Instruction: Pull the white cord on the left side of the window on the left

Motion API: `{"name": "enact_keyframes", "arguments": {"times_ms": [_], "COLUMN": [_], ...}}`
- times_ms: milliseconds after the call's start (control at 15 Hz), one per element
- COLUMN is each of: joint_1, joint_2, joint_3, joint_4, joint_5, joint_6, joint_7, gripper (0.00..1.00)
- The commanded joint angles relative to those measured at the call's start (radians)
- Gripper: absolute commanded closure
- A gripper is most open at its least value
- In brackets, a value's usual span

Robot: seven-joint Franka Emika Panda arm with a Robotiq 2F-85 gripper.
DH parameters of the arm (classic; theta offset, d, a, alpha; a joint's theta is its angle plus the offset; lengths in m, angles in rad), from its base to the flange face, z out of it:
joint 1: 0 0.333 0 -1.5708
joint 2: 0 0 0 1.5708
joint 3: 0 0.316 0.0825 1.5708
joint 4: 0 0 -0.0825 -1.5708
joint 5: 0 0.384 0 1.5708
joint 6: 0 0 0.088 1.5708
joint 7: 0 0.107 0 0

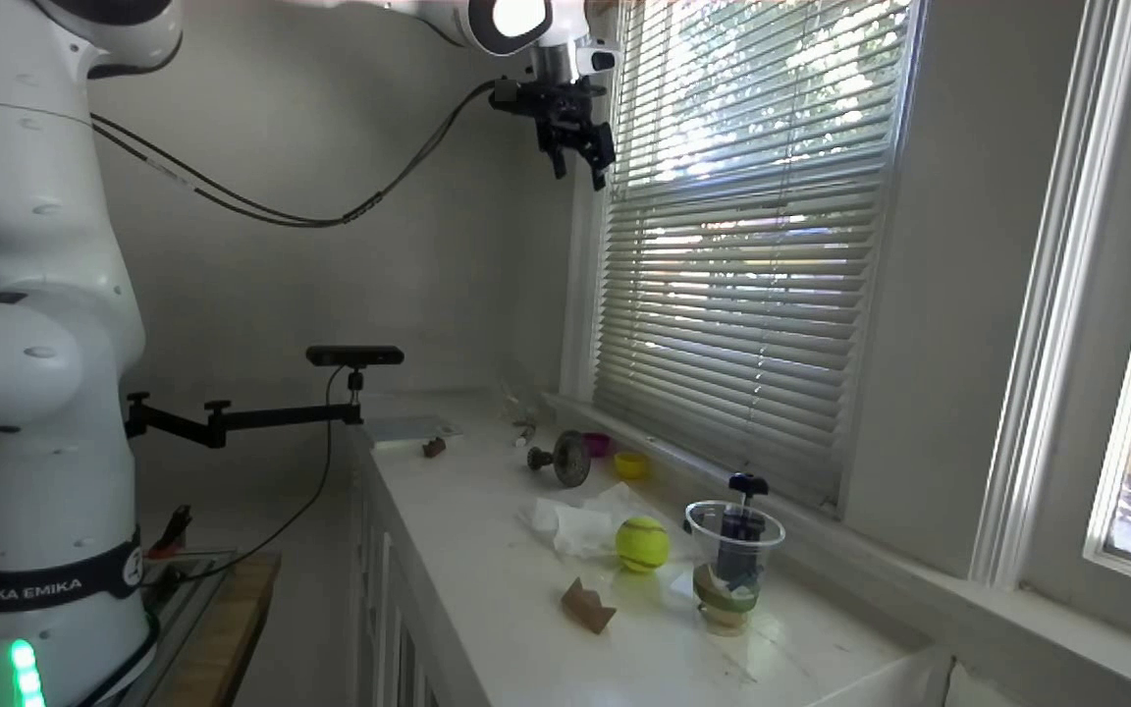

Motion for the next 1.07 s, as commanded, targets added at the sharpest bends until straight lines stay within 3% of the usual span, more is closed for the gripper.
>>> {"name": "enact_keyframes", "arguments": {"times_ms": [0,333,733,1000], "joint_1": [-0.029,-0.038,-0.049,-0.053], "joint_2": [0.011,0.061,0.132,0.125], "joint_3": [0.03,0.044,0.027,0.028], "joint_4": [-0.029,-0.017,0.025,-0.014], "joint_5": [-0.141,-0.343,-0.325,-0.311], "joint_6": [-0.051,-0.187,-0.341,-0.308], "joint_7": [0.164,0.276,0.225,0.226], "gripper": [0.0,0.0,0.0,0.0]}}
